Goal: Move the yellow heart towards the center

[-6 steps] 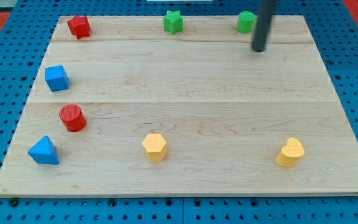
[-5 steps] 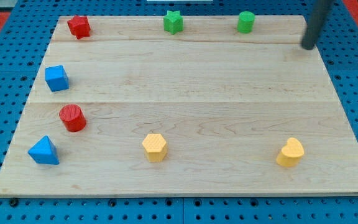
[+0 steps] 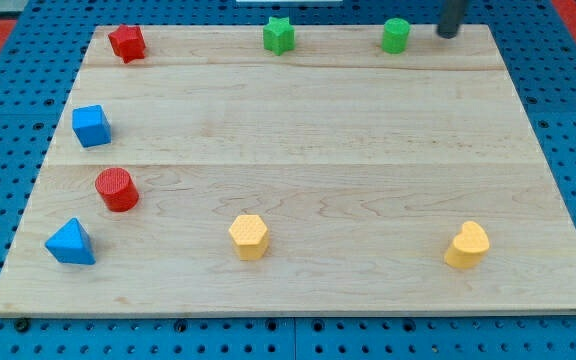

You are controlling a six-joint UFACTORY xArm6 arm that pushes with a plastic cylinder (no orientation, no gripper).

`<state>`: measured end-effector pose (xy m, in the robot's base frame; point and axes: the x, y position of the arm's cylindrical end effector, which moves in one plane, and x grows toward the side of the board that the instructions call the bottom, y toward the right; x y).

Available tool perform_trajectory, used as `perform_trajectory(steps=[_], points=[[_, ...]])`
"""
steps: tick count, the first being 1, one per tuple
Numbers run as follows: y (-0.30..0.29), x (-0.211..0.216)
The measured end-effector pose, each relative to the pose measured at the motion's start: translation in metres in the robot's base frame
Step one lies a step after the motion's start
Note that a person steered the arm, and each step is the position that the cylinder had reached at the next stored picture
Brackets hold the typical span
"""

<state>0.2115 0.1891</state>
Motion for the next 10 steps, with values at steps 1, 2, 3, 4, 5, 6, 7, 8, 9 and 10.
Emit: perform_trajectory(steps=[1, 2, 3, 4, 5, 6, 7, 8, 9, 10], points=[[-0.068, 0.018], [-0.079, 0.006], [-0.083, -0.015], [-0.129, -0.014], [-0.192, -0.014], [-0.217, -0.014], [-0.258, 0.018], [-0.285, 0.094], [-0.292, 0.11], [-0.241, 0.07]])
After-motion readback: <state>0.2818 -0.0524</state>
